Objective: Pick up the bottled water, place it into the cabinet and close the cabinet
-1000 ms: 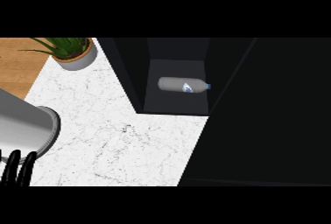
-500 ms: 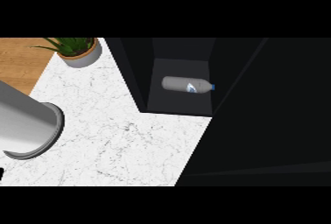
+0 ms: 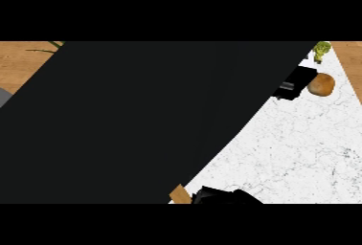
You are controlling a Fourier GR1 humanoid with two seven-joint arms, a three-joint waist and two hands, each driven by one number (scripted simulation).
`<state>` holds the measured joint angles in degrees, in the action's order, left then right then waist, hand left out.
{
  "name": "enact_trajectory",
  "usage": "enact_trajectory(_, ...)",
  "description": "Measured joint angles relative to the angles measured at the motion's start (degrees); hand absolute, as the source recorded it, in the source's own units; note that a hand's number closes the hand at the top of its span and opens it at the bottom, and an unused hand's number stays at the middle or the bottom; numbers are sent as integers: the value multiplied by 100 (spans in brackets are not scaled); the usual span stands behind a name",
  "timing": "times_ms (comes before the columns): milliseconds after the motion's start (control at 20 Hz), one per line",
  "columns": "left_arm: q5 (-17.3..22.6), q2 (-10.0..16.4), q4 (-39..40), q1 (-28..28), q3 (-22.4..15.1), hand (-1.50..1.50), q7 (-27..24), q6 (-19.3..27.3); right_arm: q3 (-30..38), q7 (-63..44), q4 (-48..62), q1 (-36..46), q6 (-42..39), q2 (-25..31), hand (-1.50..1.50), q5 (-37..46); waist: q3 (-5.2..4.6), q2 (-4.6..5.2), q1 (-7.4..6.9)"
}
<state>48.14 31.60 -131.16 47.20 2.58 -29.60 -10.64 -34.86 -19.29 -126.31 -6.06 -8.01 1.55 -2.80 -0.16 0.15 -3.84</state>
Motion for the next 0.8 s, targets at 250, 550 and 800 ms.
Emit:
enact_trajectory(250,412,2,133,349,547,-150,-52,-558,346,-363,840,1413,664,-115,150,-778,7,-5,65)
enact_trajectory(550,713,-87,176,651,1002,-150,2,-1018,1273,-350,2039,2898,870,-145,150,-1836,13,-1,132)
enact_trajectory(800,956,-263,292,814,1399,-150,60,-1437,1990,-302,3079,3749,530,-133,150,-2279,15,-10,187)
